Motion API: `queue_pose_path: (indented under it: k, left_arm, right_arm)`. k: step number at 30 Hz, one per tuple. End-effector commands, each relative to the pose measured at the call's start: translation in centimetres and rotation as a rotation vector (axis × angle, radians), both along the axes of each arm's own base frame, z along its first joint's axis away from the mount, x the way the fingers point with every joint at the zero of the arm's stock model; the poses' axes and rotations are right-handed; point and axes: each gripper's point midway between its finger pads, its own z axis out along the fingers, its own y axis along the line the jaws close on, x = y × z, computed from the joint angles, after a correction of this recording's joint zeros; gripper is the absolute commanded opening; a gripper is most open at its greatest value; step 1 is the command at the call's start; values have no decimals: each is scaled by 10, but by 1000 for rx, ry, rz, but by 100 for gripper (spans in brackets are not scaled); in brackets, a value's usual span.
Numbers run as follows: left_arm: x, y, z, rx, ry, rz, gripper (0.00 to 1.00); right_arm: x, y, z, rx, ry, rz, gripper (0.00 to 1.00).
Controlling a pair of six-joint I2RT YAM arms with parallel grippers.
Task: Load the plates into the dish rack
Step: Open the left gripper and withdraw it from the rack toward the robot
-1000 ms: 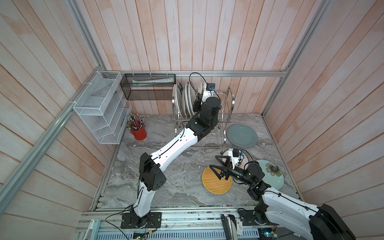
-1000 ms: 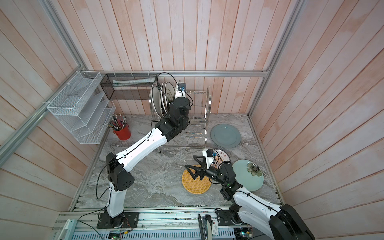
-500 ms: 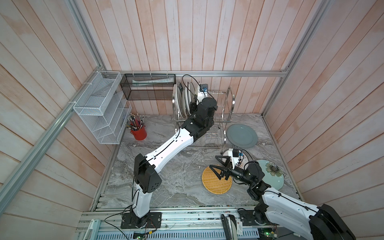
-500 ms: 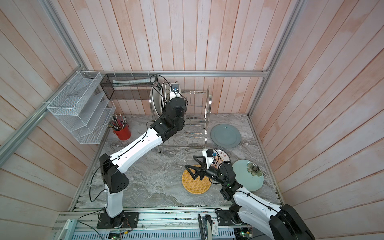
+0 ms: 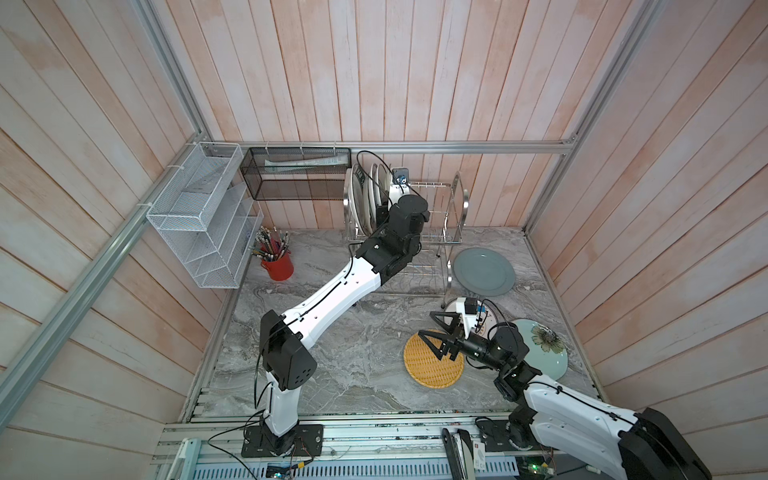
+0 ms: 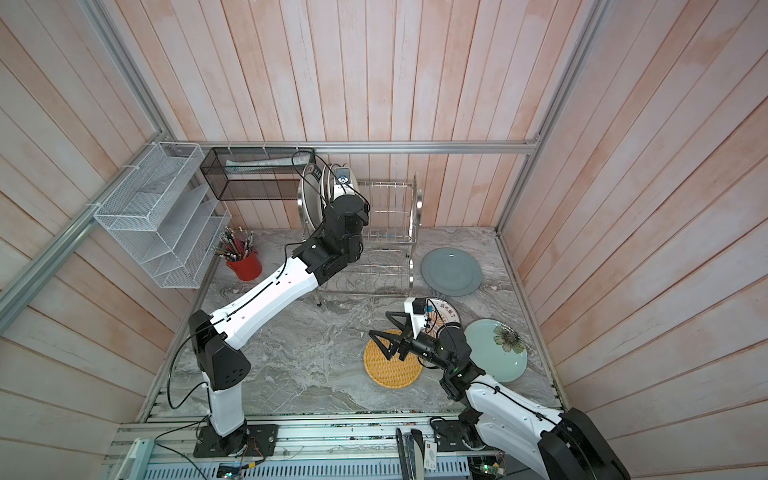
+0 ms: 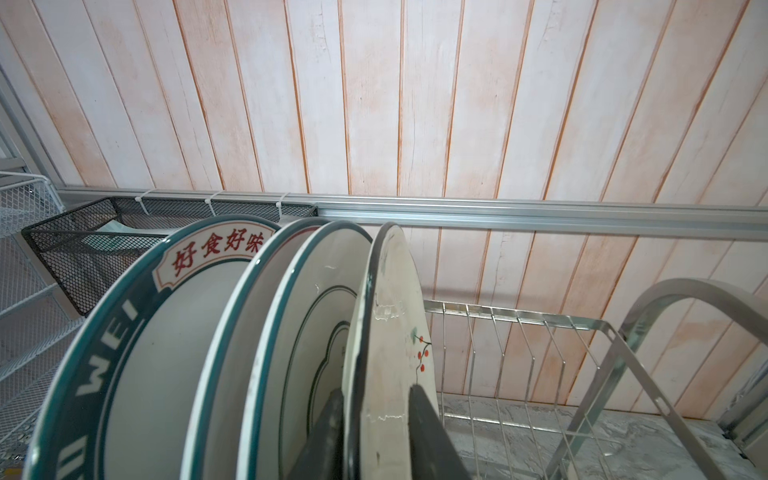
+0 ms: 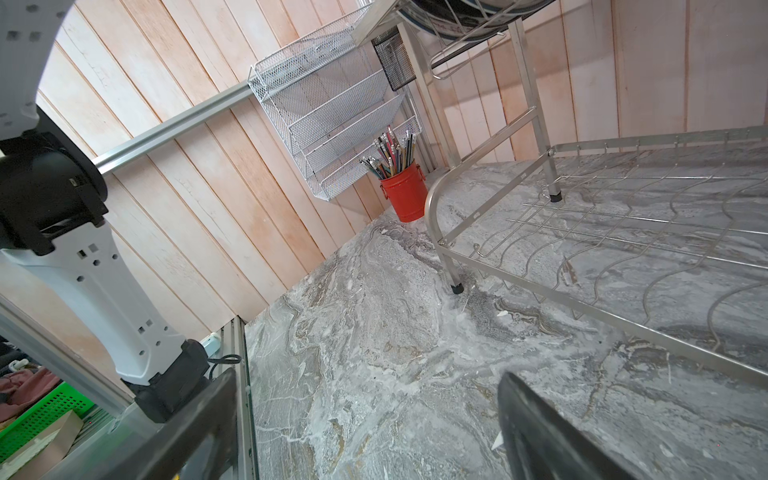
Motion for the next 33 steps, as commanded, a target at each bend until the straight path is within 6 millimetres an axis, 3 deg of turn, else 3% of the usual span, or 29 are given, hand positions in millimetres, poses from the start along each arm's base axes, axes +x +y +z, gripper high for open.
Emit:
queue_pose_path:
  k: [1,10,17,25,29,33]
  left_arm:
    - [-9,7,18,-21,-10,-15,35]
    - [-18,15,44,-75,-15,-60,68]
    - [-32,18,67,-107,-20,-155,100]
    - [-77,31,86,-307,45,-435,100]
    - [-112,53,80,-403,65,-573,100]
    - [-151,77,58,-424,85,-666,100]
  right_arm:
    - [2,2,11,6,-30,0,98]
    - [2,3,9,-1,-29,-3,98]
    - [6,1,5,-27,-38,-26,98]
    - [15,-15,7,-49,-84,-141,98]
    - [17,-21,10,-56,-98,-176,98]
    - [20,-28,19,-39,-103,-218,98]
